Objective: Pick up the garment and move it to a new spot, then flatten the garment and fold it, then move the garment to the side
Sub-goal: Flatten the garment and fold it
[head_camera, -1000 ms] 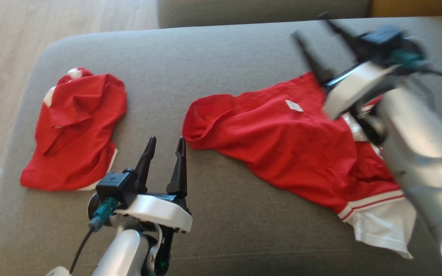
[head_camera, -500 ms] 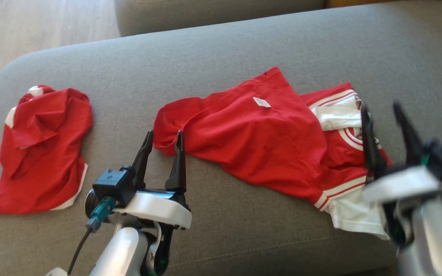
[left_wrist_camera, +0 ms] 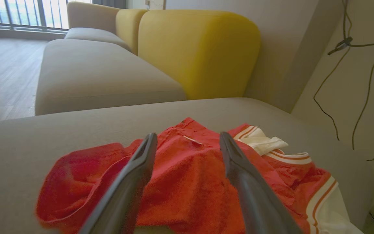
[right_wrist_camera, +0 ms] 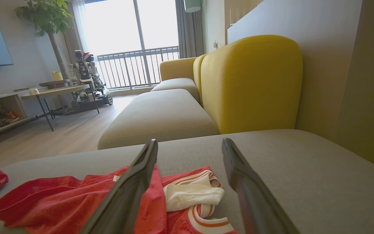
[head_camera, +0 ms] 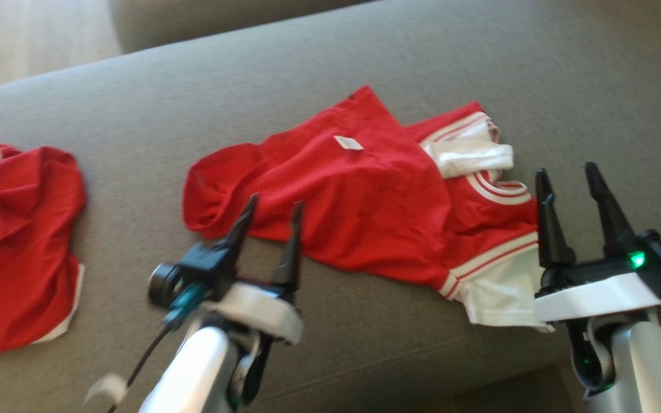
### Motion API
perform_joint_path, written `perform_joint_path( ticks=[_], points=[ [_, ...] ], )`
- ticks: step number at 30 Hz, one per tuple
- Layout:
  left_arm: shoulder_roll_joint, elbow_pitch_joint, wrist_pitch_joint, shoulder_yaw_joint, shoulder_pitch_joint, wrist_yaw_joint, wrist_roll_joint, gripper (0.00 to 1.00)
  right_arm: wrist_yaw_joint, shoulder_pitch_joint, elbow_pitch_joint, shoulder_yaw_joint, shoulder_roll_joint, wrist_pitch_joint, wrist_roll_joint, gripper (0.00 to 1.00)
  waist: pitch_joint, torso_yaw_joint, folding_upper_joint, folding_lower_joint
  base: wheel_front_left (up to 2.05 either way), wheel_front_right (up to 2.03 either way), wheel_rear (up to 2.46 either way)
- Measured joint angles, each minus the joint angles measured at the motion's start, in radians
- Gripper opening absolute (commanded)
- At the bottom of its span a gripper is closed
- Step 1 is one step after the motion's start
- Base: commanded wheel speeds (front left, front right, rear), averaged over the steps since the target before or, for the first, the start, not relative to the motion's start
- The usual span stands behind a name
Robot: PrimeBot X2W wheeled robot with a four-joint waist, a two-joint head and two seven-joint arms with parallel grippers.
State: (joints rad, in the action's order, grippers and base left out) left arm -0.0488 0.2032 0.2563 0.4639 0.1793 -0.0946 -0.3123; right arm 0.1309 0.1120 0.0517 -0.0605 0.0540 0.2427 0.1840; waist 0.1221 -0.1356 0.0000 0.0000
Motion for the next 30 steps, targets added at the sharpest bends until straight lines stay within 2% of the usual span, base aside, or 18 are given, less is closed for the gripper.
perform_joint_path(
  ticks=[4,6,8,9,13,21,30],
  points=[
    [0.001,0.069,0.000,0.074,0.112,0.053,0.051,1.00,0.000,0.000,-0.016,0.038,-0.003,-0.001,0.001,1.00,0.029,-0.045,0.0000,0.0000,0.00,0.00,0.00],
    [0.003,0.131,0.000,0.087,0.172,0.059,0.051,1.00,0.000,0.001,-0.029,0.050,-0.003,-0.001,0.006,1.00,0.045,-0.070,0.0000,0.0000,0.00,0.00,0.00],
    [0.003,0.223,-0.020,0.098,0.228,0.042,0.047,1.00,0.000,0.003,-0.041,0.056,-0.003,0.000,0.019,1.00,0.062,-0.097,0.0000,0.0000,0.00,0.00,0.00],
    [0.005,0.318,-0.079,0.096,0.277,0.000,0.029,1.00,0.000,0.006,-0.050,0.065,-0.003,0.003,0.029,1.00,0.078,-0.123,0.0000,0.0000,0.00,0.00,0.00],
    [0.005,0.439,-0.138,0.081,0.370,-0.036,-0.053,1.00,0.000,0.015,-0.052,0.084,-0.004,0.004,0.040,1.00,0.107,-0.175,0.0000,0.0000,0.00,0.00,0.00],
    [0.008,0.581,-0.166,0.100,0.516,-0.039,-0.121,1.00,0.000,0.022,-0.042,0.103,-0.004,0.010,0.073,1.00,0.150,-0.250,0.0000,0.0000,0.00,0.00,0.00],
    [0.009,0.711,-0.139,0.114,0.582,-0.051,-0.140,1.00,0.000,0.022,-0.053,0.132,-0.004,0.010,0.072,1.00,0.166,-0.278,0.0000,0.0000,0.00,0.00,0.00]
  ],
)
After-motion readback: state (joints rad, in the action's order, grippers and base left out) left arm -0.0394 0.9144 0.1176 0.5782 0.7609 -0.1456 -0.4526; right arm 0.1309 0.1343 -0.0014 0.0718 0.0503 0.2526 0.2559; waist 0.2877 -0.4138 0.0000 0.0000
